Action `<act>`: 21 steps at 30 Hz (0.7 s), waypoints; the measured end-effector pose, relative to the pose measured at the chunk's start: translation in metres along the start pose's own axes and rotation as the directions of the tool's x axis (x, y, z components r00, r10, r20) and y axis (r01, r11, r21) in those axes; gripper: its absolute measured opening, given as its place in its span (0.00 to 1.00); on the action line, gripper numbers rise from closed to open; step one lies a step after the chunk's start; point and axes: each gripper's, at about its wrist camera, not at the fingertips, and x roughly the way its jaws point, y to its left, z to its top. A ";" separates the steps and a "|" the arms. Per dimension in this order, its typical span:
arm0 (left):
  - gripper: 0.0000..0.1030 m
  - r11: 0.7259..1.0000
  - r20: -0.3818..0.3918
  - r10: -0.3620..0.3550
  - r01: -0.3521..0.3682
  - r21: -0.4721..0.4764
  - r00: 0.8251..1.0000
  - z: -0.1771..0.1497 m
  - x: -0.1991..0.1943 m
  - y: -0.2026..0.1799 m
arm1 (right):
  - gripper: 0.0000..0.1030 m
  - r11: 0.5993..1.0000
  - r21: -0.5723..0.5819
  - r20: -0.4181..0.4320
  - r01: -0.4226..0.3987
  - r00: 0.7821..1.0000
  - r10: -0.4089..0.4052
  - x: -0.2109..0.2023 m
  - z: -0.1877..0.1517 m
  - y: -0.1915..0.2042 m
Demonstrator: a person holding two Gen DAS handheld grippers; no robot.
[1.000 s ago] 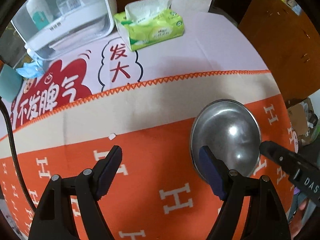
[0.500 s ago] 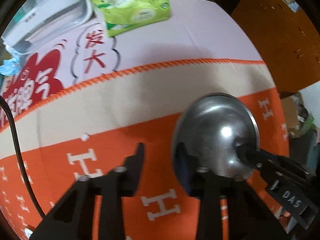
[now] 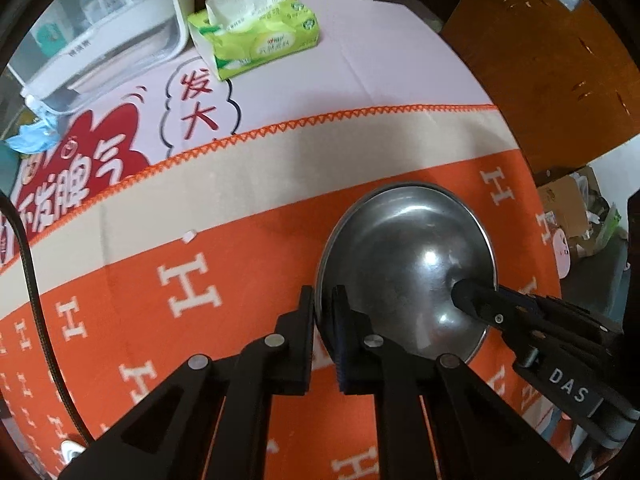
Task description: Organize plates and bowls
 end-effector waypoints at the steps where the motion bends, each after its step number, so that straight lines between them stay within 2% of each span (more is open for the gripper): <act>1: 0.06 1.000 0.006 0.002 -0.002 0.001 1.000 -0.003 -0.007 0.001 | 0.12 1.000 -0.010 0.002 -0.003 1.000 0.003 -0.005 -0.004 0.005; 9: 0.07 1.000 0.056 0.019 -0.018 -0.007 0.998 -0.051 -0.072 0.019 | 0.12 0.996 -0.069 0.039 -0.048 0.998 0.051 -0.042 -0.042 0.042; 21: 0.09 0.999 0.062 0.018 -0.015 -0.045 0.998 -0.153 -0.122 0.049 | 0.12 0.980 -0.184 0.048 -0.072 0.995 0.082 -0.074 -0.120 0.093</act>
